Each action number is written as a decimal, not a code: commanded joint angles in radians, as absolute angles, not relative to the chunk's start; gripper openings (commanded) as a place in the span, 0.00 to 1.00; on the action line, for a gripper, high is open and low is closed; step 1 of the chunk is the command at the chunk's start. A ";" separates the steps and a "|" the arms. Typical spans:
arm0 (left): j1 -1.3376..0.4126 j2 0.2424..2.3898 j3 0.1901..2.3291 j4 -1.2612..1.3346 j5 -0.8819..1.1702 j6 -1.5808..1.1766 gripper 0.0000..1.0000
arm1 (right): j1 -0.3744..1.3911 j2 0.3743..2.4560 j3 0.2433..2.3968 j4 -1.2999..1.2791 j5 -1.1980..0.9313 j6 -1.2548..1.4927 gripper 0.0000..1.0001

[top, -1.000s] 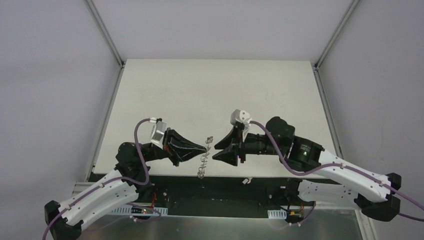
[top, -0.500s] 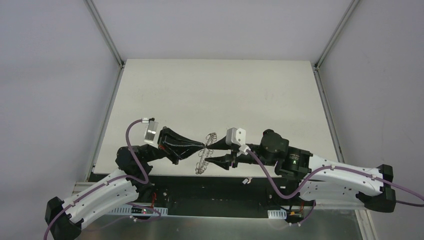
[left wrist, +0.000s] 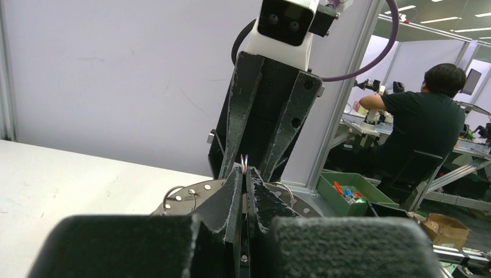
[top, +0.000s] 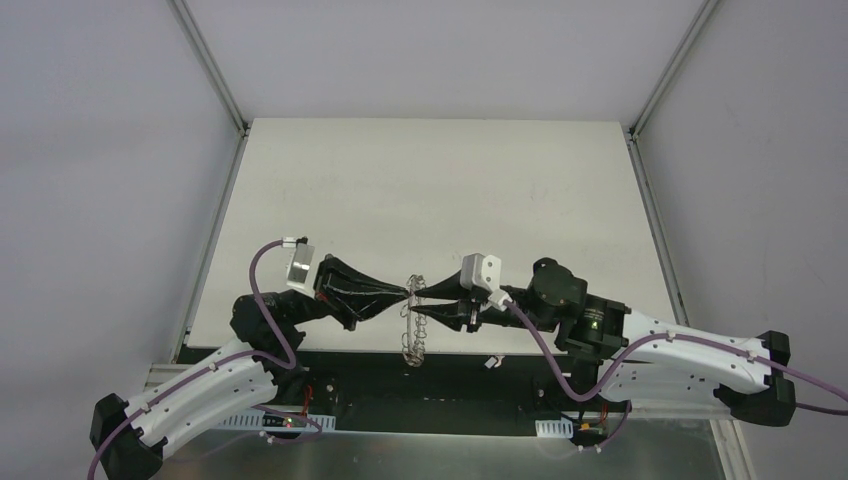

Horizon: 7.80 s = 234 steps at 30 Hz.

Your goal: Put the keys on the keyring

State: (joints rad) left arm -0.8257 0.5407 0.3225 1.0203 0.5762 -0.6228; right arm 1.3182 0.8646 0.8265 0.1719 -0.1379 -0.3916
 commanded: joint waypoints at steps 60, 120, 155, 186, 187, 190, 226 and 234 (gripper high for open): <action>-0.833 0.610 0.636 0.407 0.820 -0.546 0.26 | 1.205 1.117 1.438 -0.602 -0.336 -0.058 0.00; -0.834 0.489 0.476 0.751 0.649 -0.616 0.00 | 1.226 0.865 0.933 0.145 -0.343 -0.330 0.45; -0.833 0.469 0.472 0.754 0.659 -0.594 0.00 | 1.248 0.947 1.050 0.010 -0.344 -0.272 0.16; -0.834 0.434 0.592 0.227 0.470 -0.514 0.56 | 1.248 0.765 1.054 -0.258 0.025 -0.226 0.00; -0.834 0.452 0.590 0.225 0.469 -0.524 0.57 | 1.248 0.757 1.055 -0.272 0.075 -0.219 0.00; -0.834 0.521 0.581 0.225 0.478 -0.562 0.61 | 1.249 0.737 1.055 -0.298 0.224 -0.196 0.00; -1.039 1.622 0.870 0.013 0.563 -0.960 0.81 | 1.242 0.644 1.010 -0.485 0.881 0.107 0.00; -1.129 1.716 0.967 -0.115 0.494 -1.019 0.78 | 1.243 0.632 0.992 -0.479 0.879 0.139 0.00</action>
State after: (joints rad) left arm -1.0985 1.6863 0.9028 -0.0471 0.5274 -0.9581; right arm 1.2449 0.6491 0.9951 -0.5125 0.8524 0.1040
